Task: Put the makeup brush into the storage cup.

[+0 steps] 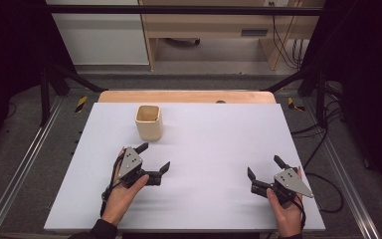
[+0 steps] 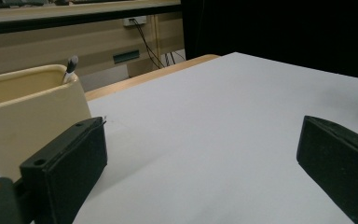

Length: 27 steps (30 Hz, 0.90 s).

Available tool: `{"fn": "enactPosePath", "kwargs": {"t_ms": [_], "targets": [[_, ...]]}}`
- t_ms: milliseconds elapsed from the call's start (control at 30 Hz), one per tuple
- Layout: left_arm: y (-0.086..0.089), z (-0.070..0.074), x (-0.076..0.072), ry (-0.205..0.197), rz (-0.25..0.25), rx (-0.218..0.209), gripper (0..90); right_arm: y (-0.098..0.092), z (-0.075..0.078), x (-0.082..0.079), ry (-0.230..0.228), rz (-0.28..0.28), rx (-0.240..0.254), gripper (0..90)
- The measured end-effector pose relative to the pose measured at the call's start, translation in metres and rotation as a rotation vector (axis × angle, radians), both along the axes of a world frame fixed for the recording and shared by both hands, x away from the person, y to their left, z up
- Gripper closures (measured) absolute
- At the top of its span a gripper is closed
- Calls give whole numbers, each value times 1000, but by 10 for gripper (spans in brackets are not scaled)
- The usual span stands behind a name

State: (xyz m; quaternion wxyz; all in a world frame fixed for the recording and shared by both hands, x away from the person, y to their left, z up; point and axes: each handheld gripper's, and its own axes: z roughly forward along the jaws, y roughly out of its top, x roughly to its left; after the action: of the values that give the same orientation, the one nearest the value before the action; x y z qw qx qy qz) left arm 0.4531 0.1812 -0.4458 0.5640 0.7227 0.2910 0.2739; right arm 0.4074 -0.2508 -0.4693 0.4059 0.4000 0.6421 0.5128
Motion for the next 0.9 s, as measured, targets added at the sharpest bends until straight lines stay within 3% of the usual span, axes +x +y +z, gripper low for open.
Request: {"fn": "enactPosePath", "kwargs": {"t_ms": [300, 900], "targets": [[12, -6, -4, -16, 20, 15, 22, 1, 0, 0, 2, -2, -1, 36], [38, -8, -10, -24, 61, -20, 22, 0, 0, 0, 6, 3, 5, 33]]}}
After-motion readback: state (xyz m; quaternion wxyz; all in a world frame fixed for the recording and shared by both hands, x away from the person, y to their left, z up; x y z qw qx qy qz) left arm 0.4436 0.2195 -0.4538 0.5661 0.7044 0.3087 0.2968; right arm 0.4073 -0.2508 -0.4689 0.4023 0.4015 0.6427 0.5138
